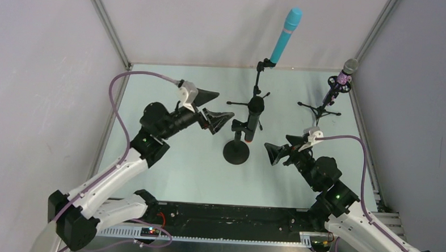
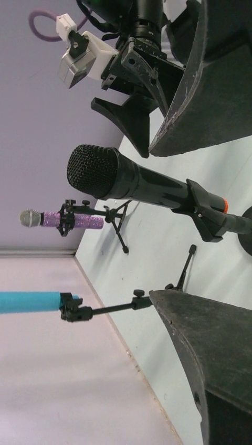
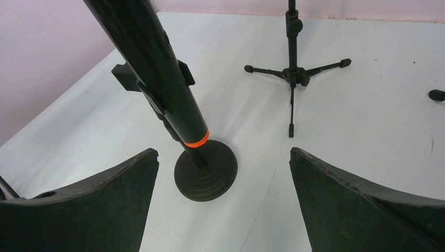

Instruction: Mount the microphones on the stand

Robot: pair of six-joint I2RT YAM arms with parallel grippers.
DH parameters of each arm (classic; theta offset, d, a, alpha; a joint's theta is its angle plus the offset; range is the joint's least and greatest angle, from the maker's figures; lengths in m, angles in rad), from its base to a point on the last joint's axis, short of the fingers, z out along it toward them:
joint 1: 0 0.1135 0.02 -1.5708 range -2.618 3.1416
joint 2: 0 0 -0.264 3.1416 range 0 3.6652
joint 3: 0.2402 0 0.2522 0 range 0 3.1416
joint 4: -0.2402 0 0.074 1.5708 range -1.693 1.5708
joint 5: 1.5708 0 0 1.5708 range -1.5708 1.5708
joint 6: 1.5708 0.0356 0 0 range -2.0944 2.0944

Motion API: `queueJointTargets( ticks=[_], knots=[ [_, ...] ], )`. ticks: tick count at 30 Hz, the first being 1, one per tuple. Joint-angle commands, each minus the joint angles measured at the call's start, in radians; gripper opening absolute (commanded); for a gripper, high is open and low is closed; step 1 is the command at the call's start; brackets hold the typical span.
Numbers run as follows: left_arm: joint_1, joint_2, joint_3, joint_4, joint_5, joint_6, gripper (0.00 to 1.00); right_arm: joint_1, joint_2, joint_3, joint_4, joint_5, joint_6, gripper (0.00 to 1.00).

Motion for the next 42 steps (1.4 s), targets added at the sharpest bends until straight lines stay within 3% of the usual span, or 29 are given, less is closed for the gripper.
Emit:
queueJointTargets(
  ticks=[1,11,29,35,42],
  knots=[
    [0.027,-0.066,-0.063,0.094,-0.098,-0.088,1.00,-0.004,-0.015,0.001,-0.001,0.003,0.019,1.00],
    [0.089,-0.132,-0.173,0.136,-0.162,-0.162,1.00,-0.004,-0.022,0.001,-0.003,0.001,0.023,1.00],
    [0.123,-0.216,-0.420,0.120,-0.509,-0.247,1.00,-0.014,-0.005,0.001,-0.096,0.092,0.038,1.00],
    [0.123,-0.241,-0.460,0.005,-0.586,-0.220,0.99,-0.039,0.045,0.003,-0.129,0.122,0.054,1.00],
    [0.124,-0.181,-0.331,-0.291,-0.688,-0.149,1.00,-0.131,0.093,0.003,-0.161,0.108,0.083,1.00]
  ],
)
